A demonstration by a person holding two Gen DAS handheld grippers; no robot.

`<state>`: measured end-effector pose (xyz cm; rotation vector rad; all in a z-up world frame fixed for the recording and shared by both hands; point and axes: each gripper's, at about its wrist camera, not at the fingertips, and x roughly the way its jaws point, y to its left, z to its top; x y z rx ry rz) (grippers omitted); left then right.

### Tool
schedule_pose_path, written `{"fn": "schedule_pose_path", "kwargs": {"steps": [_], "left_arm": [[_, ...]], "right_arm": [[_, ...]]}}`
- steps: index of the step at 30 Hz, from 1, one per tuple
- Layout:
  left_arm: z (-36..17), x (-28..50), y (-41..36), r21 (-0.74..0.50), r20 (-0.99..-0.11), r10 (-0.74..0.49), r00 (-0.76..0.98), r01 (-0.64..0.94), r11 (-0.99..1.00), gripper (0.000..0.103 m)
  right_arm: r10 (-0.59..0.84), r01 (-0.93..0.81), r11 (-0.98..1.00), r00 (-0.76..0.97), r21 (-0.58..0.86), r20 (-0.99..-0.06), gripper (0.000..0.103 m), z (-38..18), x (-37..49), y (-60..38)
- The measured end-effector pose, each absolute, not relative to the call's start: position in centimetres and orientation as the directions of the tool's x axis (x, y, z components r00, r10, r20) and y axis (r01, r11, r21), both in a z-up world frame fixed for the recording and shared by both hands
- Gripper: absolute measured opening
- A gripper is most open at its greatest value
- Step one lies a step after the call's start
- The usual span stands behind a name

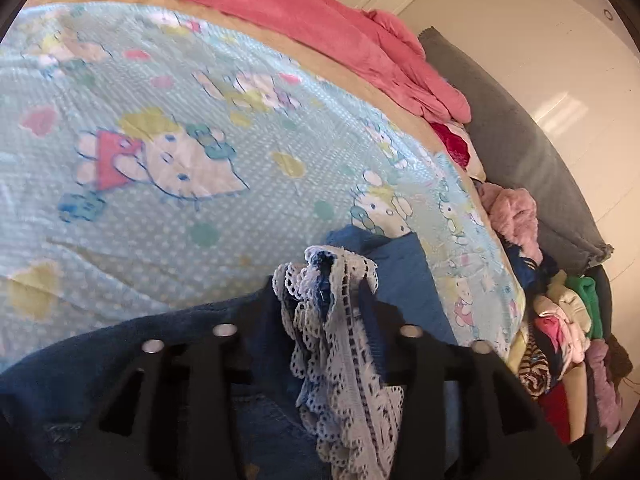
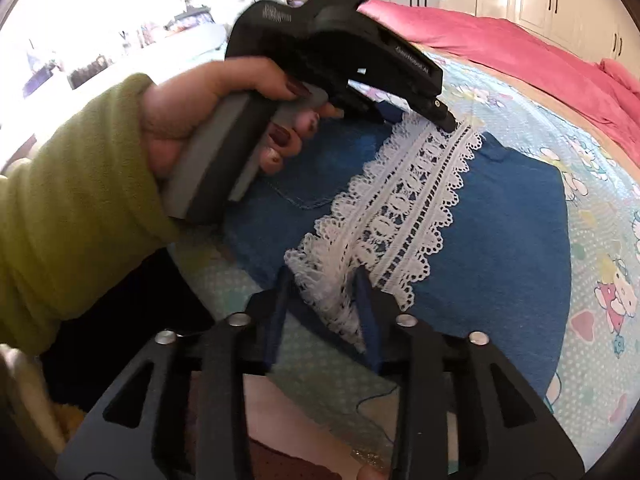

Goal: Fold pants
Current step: 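Lift the lace-trimmed leg with both tools and fold it over the pants, then release the lace leg with both tools and move them to the waistband end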

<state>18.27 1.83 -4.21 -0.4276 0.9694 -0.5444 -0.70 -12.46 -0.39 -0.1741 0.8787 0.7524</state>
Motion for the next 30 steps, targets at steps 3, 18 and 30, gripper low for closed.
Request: {"fn": "schedule_pose_path", "kwargs": {"steps": [3, 18, 30], "left_arm": [[-2.1, 16.5, 2.9, -0.519, -0.646, -0.568, 0.511, 0.252, 0.817, 0.051], [-3.3, 3.1, -3.8, -0.171, -0.793, -0.387, 0.471, 0.438, 0.883, 0.036], [-2.8, 2.7, -2.9, -0.220, -0.783, -0.414, 0.463, 0.417, 0.882, 0.045]], "right_arm": [[0.537, -0.641, 0.748, 0.433, 0.172, -0.724, 0.035, 0.7, -1.1, -14.8], [0.361, -0.425, 0.890, 0.434, 0.166, -0.825, 0.031, -2.9, 1.2, -21.8], [0.391, -0.395, 0.893, 0.449, 0.214, -0.804, 0.049, -1.6, 0.4, -23.0]]}}
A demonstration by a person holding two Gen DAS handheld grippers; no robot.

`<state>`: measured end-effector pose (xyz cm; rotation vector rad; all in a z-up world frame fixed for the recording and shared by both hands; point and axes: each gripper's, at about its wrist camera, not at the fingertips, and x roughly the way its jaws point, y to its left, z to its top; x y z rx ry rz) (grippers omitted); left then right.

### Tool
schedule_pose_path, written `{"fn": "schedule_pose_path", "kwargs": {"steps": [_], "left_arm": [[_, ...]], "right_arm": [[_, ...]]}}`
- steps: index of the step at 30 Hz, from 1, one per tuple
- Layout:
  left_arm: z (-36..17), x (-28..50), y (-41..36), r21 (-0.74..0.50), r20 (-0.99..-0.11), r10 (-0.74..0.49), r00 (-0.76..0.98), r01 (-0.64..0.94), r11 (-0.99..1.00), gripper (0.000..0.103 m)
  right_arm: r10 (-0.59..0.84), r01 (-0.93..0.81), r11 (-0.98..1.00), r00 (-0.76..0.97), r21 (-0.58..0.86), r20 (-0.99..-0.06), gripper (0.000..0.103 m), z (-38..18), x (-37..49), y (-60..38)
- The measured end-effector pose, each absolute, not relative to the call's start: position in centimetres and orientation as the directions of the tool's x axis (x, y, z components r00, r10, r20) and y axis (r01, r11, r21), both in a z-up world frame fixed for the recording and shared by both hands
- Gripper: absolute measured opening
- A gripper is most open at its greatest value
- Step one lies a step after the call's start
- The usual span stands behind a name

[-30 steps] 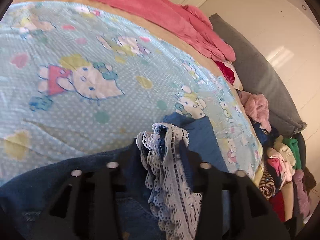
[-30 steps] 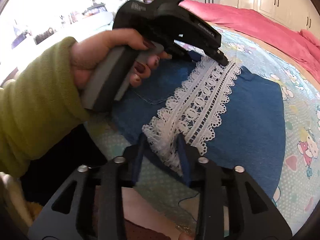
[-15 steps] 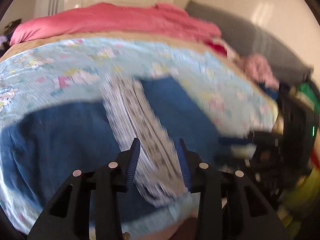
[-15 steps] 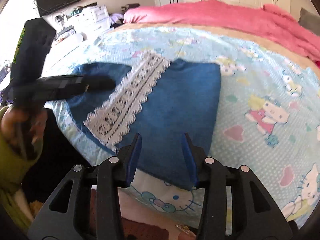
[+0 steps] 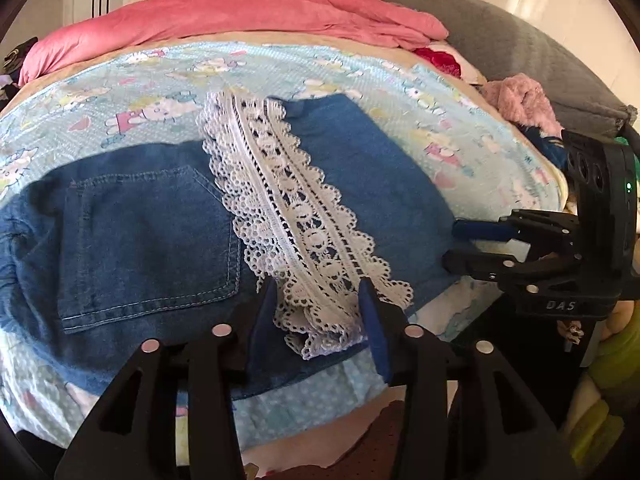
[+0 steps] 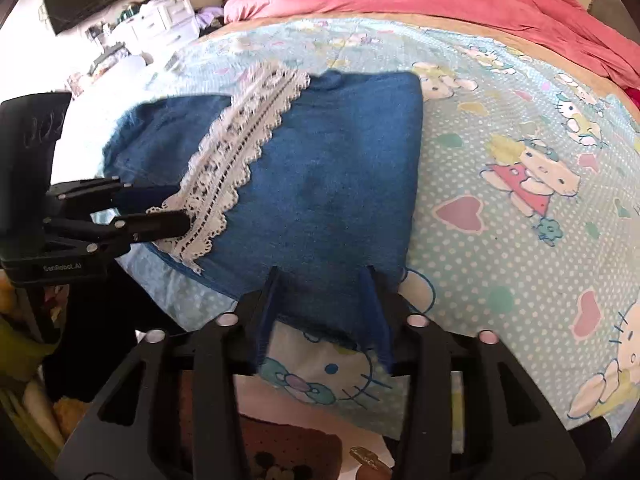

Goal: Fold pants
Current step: 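Release the lace leg with both tools and move them to the waistband end, then grasp the elastic waistband end with the left tool and lift it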

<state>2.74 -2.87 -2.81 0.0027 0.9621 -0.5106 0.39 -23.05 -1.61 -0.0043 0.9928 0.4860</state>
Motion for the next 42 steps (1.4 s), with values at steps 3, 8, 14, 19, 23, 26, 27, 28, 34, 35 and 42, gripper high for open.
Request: {"fn": "schedule_pose_path", "kwargs": {"steps": [3, 8, 14, 19, 23, 26, 27, 28, 34, 35, 42], "left_arm": [[-2.3, 2.2, -2.5, -0.206, -0.782, -0.401, 0.478, 0.409, 0.889, 0.049], [-1.6, 1.7, -2.2, -0.199, -0.780, -0.392, 0.488, 0.402, 0.894, 0.059], [-0.5, 1.1, -2.2, -0.175, -0.770, -0.381, 0.511, 0.405, 0.897, 0.077], [0.4, 0.5, -1.8, -0.157, -0.761, -0.365, 0.536, 0.394, 0.906, 0.090], [1.1, 0.2, -0.9, -0.141, -0.751, -0.346, 0.562, 0.377, 0.916, 0.096], [1.4, 0.0, 0.0, -0.136, -0.746, -0.333, 0.577, 0.357, 0.924, 0.097], [1.5, -0.1, 0.2, -0.136, -0.746, -0.328, 0.580, 0.349, 0.927, 0.098], [1.5, -0.1, 0.6, -0.135, -0.746, -0.322, 0.583, 0.342, 0.930, 0.098], [1.7, -0.3, 3.0, -0.140, -0.742, -0.291, 0.603, 0.285, 0.948, 0.099], [1.7, -0.3, 3.3, -0.141, -0.743, -0.287, 0.605, 0.278, 0.950, 0.099], [1.0, -0.2, 5.9, -0.157, -0.752, -0.257, 0.607, 0.213, 0.964, 0.099]], "right_arm": [[0.381, -0.375, 0.903, 0.478, 0.209, -0.791, 0.051, -0.9, 0.3, -23.8], [0.373, -0.326, 0.917, 0.492, 0.231, -0.787, 0.064, -0.8, 0.4, -24.9], [0.353, -0.293, 0.930, 0.553, 0.220, -0.755, 0.082, 0.6, -0.3, -26.0], [0.345, -0.268, 0.937, 0.591, 0.225, -0.729, 0.089, 1.6, -0.6, -26.5], [0.345, -0.276, 0.936, 0.606, 0.217, -0.717, 0.093, 2.5, -0.6, -26.2], [0.351, -0.291, 0.933, 0.608, 0.211, -0.712, 0.094, 3.1, -0.5, -25.6], [0.355, -0.300, 0.931, 0.606, 0.209, -0.712, 0.094, 3.3, -0.4, -25.3], [0.357, -0.307, 0.929, 0.605, 0.205, -0.712, 0.094, 3.5, -0.4, -24.9], [0.387, -0.357, 0.912, 0.587, 0.203, -0.711, 0.094, 4.6, 0.6, -22.7], [0.395, -0.363, 0.908, 0.583, 0.208, -0.710, 0.094, 4.8, 0.8, -22.3], [0.436, -0.449, 0.874, 0.556, 0.186, -0.708, 0.094, 6.4, 2.8, -18.2]]}}
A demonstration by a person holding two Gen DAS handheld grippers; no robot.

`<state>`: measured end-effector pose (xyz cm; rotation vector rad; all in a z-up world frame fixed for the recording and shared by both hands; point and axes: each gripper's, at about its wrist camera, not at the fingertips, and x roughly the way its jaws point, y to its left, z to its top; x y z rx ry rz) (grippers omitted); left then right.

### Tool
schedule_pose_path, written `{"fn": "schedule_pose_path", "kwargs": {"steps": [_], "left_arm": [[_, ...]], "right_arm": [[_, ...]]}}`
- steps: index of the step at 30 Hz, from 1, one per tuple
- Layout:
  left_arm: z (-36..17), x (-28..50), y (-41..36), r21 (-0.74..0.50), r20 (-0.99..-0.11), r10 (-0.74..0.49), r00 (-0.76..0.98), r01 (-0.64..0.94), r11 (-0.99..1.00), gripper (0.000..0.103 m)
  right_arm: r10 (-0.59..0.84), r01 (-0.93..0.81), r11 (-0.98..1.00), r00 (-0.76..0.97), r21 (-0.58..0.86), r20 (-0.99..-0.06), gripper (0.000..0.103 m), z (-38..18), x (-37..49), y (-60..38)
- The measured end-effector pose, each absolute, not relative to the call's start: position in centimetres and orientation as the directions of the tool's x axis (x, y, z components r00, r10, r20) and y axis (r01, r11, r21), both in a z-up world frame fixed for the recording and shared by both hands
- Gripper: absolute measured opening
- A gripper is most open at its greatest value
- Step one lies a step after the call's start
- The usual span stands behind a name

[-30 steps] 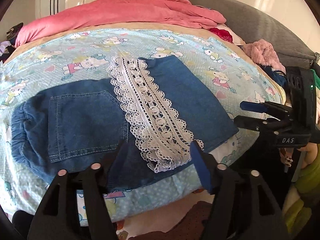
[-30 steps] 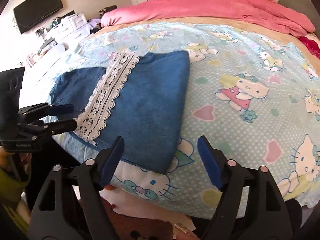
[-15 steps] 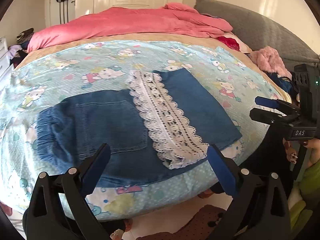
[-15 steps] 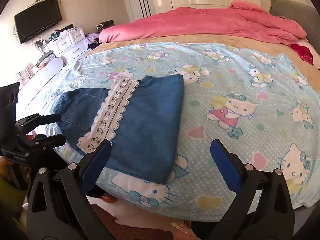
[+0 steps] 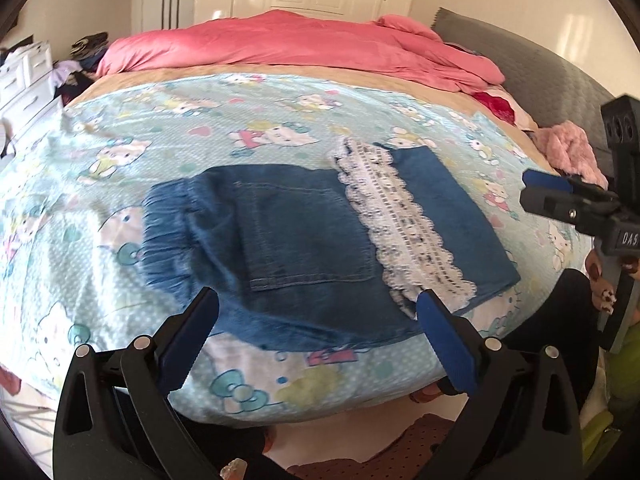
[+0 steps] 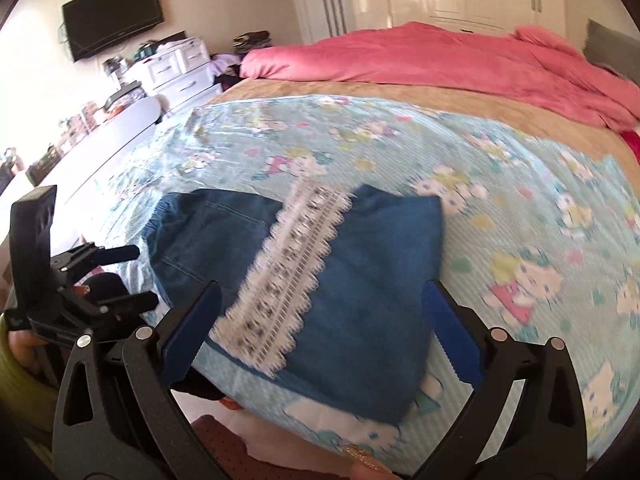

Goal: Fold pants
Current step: 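Grasp the elastic waistband end with the left tool and lift it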

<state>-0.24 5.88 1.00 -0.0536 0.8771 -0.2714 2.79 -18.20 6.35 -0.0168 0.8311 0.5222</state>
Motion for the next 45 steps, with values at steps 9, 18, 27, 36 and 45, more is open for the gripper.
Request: {"fn": "schedule_pose_path", "kwargs": {"steps": [9, 18, 27, 36, 45], "left_arm": [[-0.7, 0.4, 9.7, -0.204, -0.775, -0.228, 0.590, 0.108, 0.973, 0.099], [-2.3, 1.3, 11.6, -0.271, -0.786, -0.250, 0.566, 0.049, 0.961, 0.099], [-4.1, 1.9, 13.6, -0.428, -0.736, -0.346, 0.582, -0.005, 0.904, 0.097], [-5.0, 2.5, 13.8, -0.483, -0.712, -0.394, 0.581, 0.002, 0.876, 0.065], [-5.5, 2.6, 14.1, -0.509, -0.703, -0.411, 0.581, -0.008, 0.861, 0.068]], "right_arm": [[0.481, -0.562, 0.812, 0.493, 0.157, -0.725, 0.094, 7.5, 6.5, -11.6], [0.509, -0.668, 0.730, 0.389, 0.145, -0.768, 0.094, 6.7, 9.5, -5.0], [0.487, -0.782, 0.614, 0.272, 0.105, -0.830, 0.094, 4.3, 10.8, 1.8], [0.455, -0.815, 0.562, 0.162, 0.141, -0.876, 0.094, 2.0, 13.4, 6.5], [0.483, -0.824, 0.497, 0.004, 0.270, -0.876, 0.060, -1.7, 13.4, 8.1]]}}
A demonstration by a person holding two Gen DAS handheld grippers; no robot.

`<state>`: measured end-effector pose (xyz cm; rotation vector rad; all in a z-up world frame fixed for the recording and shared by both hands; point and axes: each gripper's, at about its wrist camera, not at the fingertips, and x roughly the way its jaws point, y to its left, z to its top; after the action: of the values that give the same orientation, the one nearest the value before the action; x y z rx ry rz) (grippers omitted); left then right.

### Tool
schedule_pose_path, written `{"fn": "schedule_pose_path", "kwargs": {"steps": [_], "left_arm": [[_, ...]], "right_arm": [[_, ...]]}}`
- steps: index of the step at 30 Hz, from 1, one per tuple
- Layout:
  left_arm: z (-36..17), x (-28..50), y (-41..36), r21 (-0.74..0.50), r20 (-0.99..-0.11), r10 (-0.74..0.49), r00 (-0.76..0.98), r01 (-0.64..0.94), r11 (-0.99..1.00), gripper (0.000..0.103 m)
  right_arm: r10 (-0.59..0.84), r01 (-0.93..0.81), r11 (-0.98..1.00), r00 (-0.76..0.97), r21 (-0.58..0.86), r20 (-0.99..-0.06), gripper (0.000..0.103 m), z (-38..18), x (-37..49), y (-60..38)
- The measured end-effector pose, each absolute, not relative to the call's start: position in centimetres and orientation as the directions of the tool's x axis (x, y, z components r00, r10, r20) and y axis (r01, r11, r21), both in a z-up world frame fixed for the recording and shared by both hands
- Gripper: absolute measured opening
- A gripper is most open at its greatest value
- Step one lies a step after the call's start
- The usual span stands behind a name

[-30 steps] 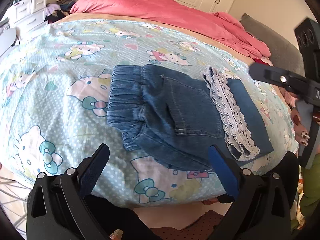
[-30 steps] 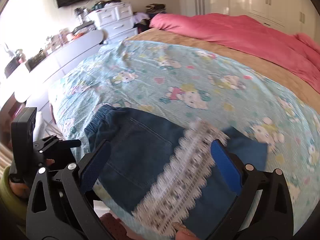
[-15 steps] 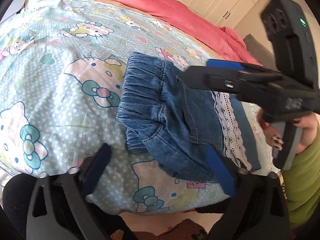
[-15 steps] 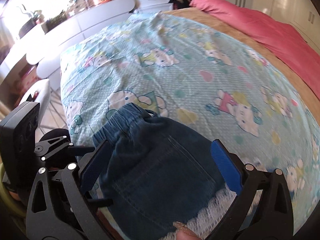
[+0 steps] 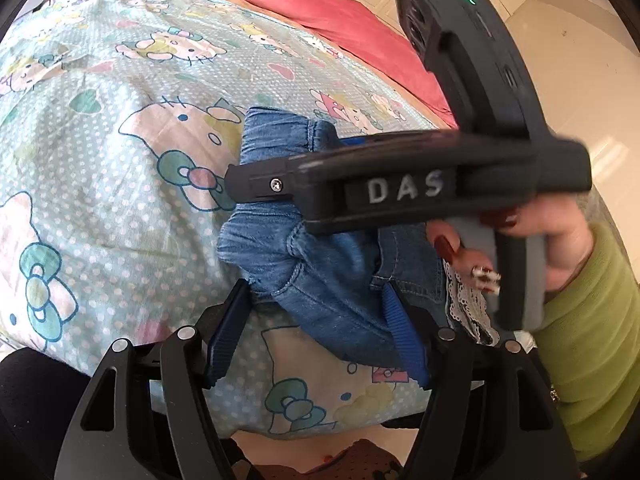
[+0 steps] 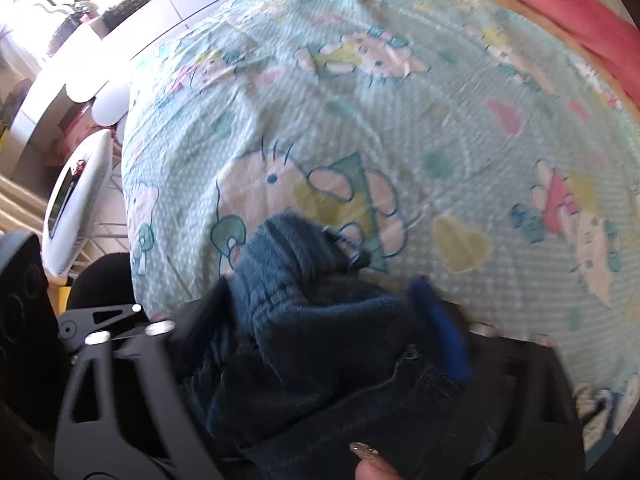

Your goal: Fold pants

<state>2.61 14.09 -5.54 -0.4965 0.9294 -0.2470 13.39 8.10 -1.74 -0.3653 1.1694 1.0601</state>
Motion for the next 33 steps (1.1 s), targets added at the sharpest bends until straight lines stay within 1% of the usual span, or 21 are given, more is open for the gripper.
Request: {"fn": "schedule_pose_path", "kwargs": {"steps": [1, 2, 3, 4, 5, 7, 10, 12, 14, 19, 21, 22, 23, 25, 27, 30, 33], "left_arm": [[-5.5, 2.6, 14.2, -0.526, -0.692, -0.423, 0.585, -0.006, 0.851, 0.072], [-5.5, 2.2, 14.4, -0.535, -0.686, -0.430, 0.587, -0.005, 0.845, 0.075], [-5.4, 2.0, 14.5, -0.542, -0.681, -0.434, 0.589, -0.007, 0.840, 0.076], [-5.2, 1.9, 14.5, -0.552, -0.675, -0.440, 0.592, -0.009, 0.834, 0.081], [-5.2, 1.8, 14.5, -0.561, -0.670, -0.447, 0.593, -0.010, 0.828, 0.087], [-4.8, 1.5, 14.2, -0.562, -0.669, -0.449, 0.592, -0.006, 0.827, 0.089], [-4.2, 1.4, 13.4, -0.563, -0.662, -0.459, 0.593, 0.011, 0.826, 0.092], [-4.1, 1.9, 12.7, -0.623, -0.636, -0.523, 0.567, 0.021, 0.782, 0.094], [-4.2, 2.7, 11.6, -0.680, -0.606, -0.591, 0.533, 0.040, 0.733, 0.094], [-3.1, 4.3, 7.3, -0.698, -0.586, -0.653, 0.480, 0.111, 0.707, 0.094], [-2.3, 5.0, 5.8, -0.707, -0.570, -0.675, 0.469, 0.139, 0.694, 0.094], [-1.9, 5.0, 5.0, -0.699, -0.570, -0.675, 0.468, 0.156, 0.698, 0.094], [-1.3, 5.0, 3.9, -0.683, -0.574, -0.673, 0.466, 0.180, 0.707, 0.094], [-0.3, 4.8, 1.9, -0.652, -0.580, -0.676, 0.454, 0.239, 0.720, 0.094], [0.0, 4.6, 0.1, -0.626, -0.594, -0.683, 0.426, 0.288, 0.725, 0.094], [-0.2, 4.2, -2.5, -0.590, -0.626, -0.681, 0.381, 0.340, 0.732, 0.094], [-1.8, 3.9, -4.2, -0.571, -0.650, -0.675, 0.350, 0.361, 0.737, 0.094]], "right_arm": [[0.505, -0.822, 0.485, -0.014, 0.297, -0.863, 0.045, -1.5, 13.3, 7.9], [0.519, -0.819, 0.487, -0.010, 0.305, -0.855, 0.039, -1.2, 13.2, 7.4], [0.531, -0.813, 0.489, -0.011, 0.316, -0.848, 0.036, -0.8, 13.2, 6.9], [0.553, -0.804, 0.488, -0.016, 0.339, -0.833, 0.031, -0.3, 13.3, 6.2], [0.579, -0.794, 0.486, -0.021, 0.366, -0.815, 0.028, 0.2, 13.5, 5.3], [0.642, -0.764, 0.479, -0.031, 0.432, -0.766, 0.027, 1.6, 14.0, 2.8], [0.710, -0.735, 0.469, -0.016, 0.489, -0.704, 0.027, 3.2, 14.5, -1.0], [0.749, -0.720, 0.461, 0.002, 0.519, -0.663, 0.027, 4.2, 14.9, -3.8], [0.767, -0.712, 0.465, 0.028, 0.526, -0.641, 0.027, 4.7, 15.4, -5.6], [0.804, -0.664, 0.485, 0.084, 0.569, -0.588, 0.029, 5.4, 16.1, -11.1], [0.813, -0.656, 0.489, 0.106, 0.575, -0.572, 0.033, 5.6, 16.2, -12.9], [0.815, -0.652, 0.492, 0.113, 0.577, -0.568, 0.039, 5.6, 16.2, -13.7], [0.819, -0.643, 0.495, 0.120, 0.585, -0.561, 0.056, 5.5, 16.2, -14.5], [0.824, -0.617, 0.510, 0.151, 0.599, -0.546, 0.070, 5.4, 16.2, -16.6], [0.813, -0.600, 0.540, 0.192, 0.590, -0.549, 0.071, 5.1, 16.1, -18.7], [0.727, -0.557, 0.657, 0.290, 0.509, -0.622, 0.072, 4.4, 15.4, -21.9], [0.666, -0.511, 0.720, 0.320, 0.470, -0.674, 0.075, 3.1, 14.9, -23.4]]}}
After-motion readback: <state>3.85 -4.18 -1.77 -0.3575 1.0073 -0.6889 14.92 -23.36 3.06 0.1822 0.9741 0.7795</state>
